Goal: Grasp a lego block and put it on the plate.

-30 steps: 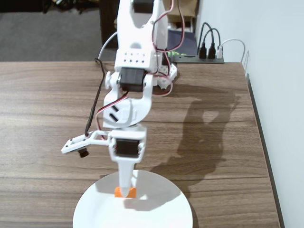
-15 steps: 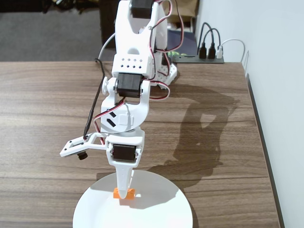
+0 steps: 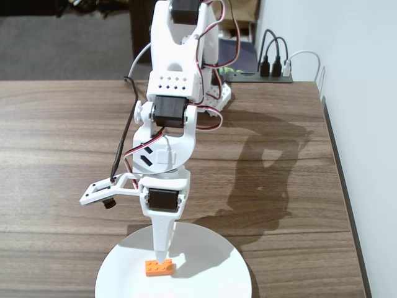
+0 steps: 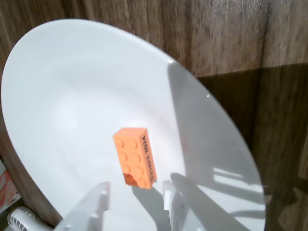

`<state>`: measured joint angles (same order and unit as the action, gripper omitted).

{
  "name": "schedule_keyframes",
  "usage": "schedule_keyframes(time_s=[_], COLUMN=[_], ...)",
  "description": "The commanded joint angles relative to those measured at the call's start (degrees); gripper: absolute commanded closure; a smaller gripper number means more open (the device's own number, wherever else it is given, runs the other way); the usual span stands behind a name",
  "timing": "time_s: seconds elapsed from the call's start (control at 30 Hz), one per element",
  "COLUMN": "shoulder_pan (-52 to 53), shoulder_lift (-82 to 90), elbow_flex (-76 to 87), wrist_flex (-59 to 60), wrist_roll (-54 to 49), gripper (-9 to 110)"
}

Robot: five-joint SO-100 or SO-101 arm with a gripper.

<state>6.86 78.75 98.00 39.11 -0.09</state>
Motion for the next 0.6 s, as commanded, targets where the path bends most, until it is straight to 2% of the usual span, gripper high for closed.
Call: schedule_keyframes(time_s=[0.0,0.33,0.5,0.57], shoulder_pan=[-0.2,-0.6,-1.8,-2.3], shoulder_lift=[0.3,9.1,17.7,21.8], elbow_flex=[-2.5,1.2,7.1,10.7], wrist_flex=[0.3,4.2,6.3,7.0], wrist_roll=[0.3,1.5,0.4,0.2], gripper=[85,86,99,101])
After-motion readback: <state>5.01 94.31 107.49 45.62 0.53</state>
